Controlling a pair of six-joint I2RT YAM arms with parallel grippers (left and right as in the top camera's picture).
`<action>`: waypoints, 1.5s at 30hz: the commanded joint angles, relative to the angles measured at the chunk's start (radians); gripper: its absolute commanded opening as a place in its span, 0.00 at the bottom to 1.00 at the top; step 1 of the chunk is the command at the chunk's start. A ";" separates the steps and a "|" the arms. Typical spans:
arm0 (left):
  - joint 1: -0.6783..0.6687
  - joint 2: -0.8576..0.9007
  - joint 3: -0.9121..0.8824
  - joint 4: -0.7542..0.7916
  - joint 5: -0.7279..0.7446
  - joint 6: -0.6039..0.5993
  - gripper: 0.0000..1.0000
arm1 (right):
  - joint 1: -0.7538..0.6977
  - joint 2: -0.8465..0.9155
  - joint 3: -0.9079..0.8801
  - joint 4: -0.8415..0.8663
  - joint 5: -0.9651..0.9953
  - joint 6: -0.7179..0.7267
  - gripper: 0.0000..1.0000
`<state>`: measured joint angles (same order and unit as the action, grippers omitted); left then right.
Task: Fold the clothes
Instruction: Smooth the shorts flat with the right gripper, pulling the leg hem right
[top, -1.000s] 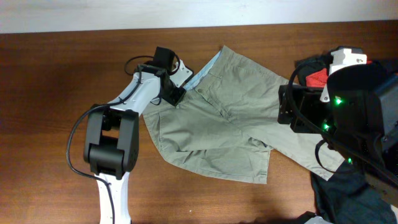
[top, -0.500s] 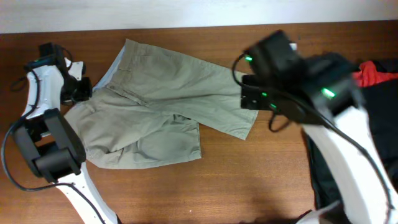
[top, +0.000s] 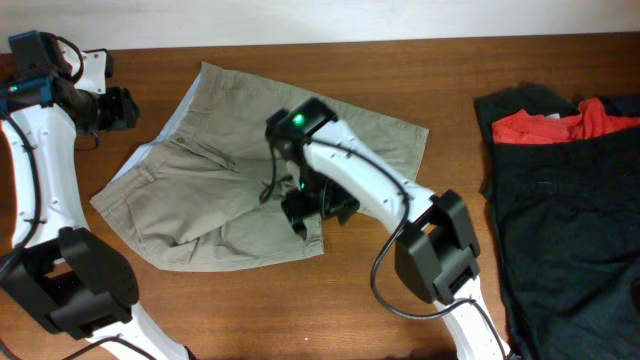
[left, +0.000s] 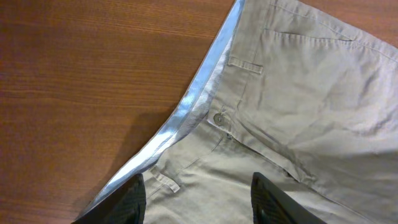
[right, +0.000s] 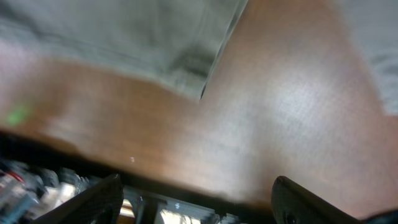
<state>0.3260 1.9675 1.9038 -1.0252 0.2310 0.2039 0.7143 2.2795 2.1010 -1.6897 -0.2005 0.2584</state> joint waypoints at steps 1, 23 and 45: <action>-0.004 -0.014 0.010 -0.001 0.020 0.003 0.55 | 0.080 -0.122 -0.112 -0.008 0.042 -0.019 0.80; -0.005 -0.014 0.010 -0.002 0.063 0.003 0.64 | -0.063 -0.483 -1.146 1.284 -0.258 0.454 0.88; -0.043 -0.011 0.009 -0.005 0.125 0.019 0.73 | -0.140 -0.776 -0.851 -0.010 0.260 0.547 0.04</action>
<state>0.3149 1.9675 1.9038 -1.0298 0.3260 0.2043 0.5812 1.5089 1.2583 -1.6844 0.0101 0.7109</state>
